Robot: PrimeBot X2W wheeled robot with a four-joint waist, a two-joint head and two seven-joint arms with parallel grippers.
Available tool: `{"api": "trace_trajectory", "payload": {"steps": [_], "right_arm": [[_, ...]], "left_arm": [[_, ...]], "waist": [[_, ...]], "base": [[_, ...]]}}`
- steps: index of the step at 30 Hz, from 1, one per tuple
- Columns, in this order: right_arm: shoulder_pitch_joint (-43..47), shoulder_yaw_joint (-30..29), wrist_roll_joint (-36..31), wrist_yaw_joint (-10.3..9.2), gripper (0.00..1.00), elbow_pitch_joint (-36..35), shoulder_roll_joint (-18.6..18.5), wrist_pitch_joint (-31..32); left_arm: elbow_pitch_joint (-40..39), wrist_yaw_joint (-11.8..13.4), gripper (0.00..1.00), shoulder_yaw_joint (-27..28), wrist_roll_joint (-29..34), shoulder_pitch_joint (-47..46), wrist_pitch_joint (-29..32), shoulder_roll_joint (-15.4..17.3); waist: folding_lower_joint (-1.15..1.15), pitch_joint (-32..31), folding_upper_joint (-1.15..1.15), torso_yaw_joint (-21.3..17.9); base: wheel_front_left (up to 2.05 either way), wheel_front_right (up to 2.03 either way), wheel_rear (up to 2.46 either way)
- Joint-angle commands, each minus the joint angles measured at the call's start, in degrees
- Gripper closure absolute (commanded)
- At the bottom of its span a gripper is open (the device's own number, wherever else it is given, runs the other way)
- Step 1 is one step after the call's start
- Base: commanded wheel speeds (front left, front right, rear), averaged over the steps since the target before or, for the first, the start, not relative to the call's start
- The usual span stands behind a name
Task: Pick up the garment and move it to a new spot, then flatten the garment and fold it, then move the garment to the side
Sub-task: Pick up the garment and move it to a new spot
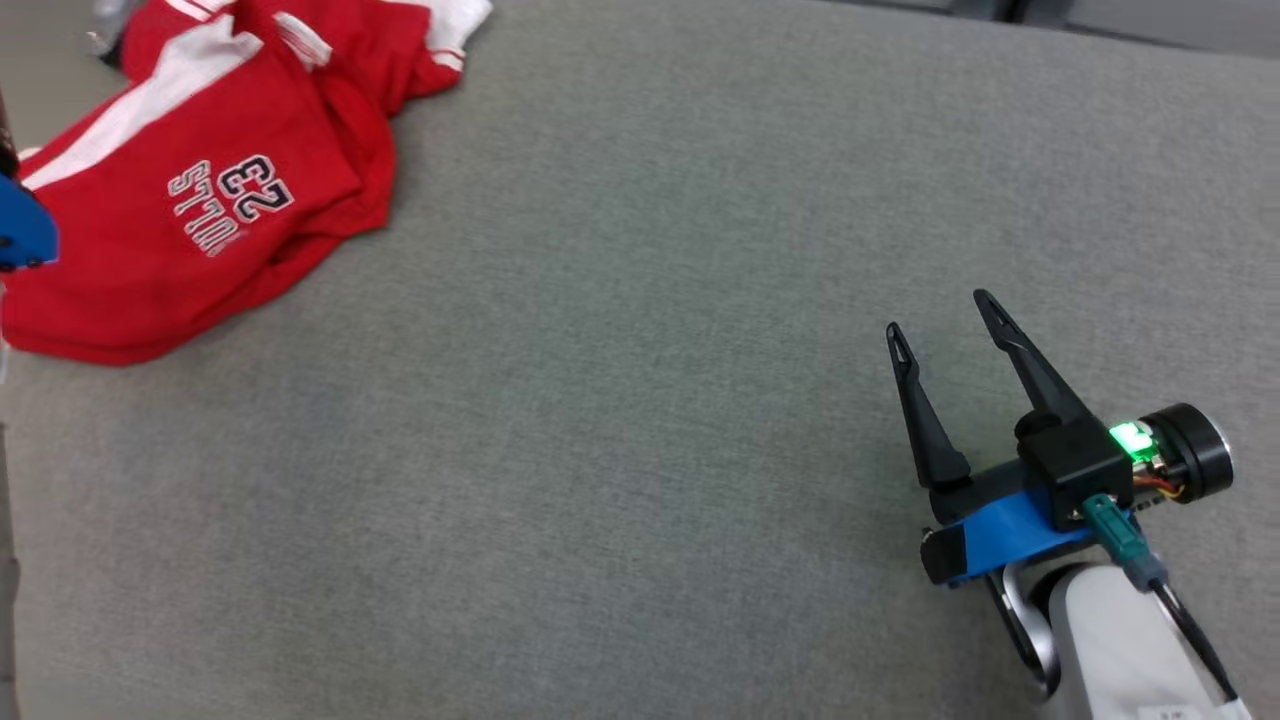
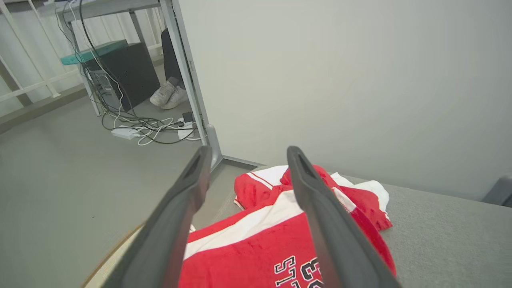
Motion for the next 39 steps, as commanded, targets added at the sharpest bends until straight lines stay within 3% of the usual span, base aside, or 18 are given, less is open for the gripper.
{"api": "trace_trajectory", "payload": {"steps": [1, 15, 26, 27, 28, 30, 39], "right_arm": [[-1.26, 0.08, -0.52, 0.00, 0.00, -0.86, -0.34, 0.49], [-0.62, 0.02, -2.56, 0.01, 0.00, -7.51, -0.32, 3.14], [-1.11, 0.86, -1.18, 0.01, 0.00, -7.38, -0.32, 2.65], [-1.05, 0.71, -1.10, 0.01, 0.00, -7.40, -0.32, 2.59], [-0.99, 0.58, -1.11, 0.01, 0.00, -7.36, -0.32, 2.53], [-0.96, 0.26, -0.98, 0.01, 0.00, -7.23, -0.32, 2.42], [-0.49, -0.90, 0.42, 0.00, 0.00, -5.63, -0.31, 0.87]], "left_arm": [[1.91, -0.42, 0.00, -0.46, -0.60, -1.69, 0.76, -0.48], [19.40, -1.35, 0.00, -8.76, -6.83, -9.38, 4.69, -3.64], [30.10, -0.07, 0.00, -12.18, -6.60, -11.41, 7.03, -2.13], [30.85, -0.06, 0.05, -12.38, -6.59, -11.45, 7.28, -2.16], [31.45, -0.07, 0.47, -12.44, -6.58, -11.62, 7.34, -2.14], [32.32, -0.10, 1.00, -12.35, -6.81, -11.81, 6.79, -2.02], [32.84, -0.88, 1.00, -13.71, -6.36, -13.78, 4.37, -0.01]], "waist": [[0.00, 0.60, -0.02, -0.99], [0.00, 8.89, -0.02, -6.65], [0.00, 10.11, -0.02, -9.23], [0.00, 10.15, -0.02, -9.32], [0.00, 10.16, -0.02, -9.41], [0.00, 10.06, -0.02, -9.47], [0.00, 6.79, -0.02, -8.33]], "base": [[0.00, 0.00, 0.00], [0.00, 0.00, 0.00], [0.00, 0.00, 0.00], [0.00, 0.00, 0.00], [0.00, 0.00, 0.00], [0.00, 0.00, 0.00], [0.00, 0.00, 0.00]]}}
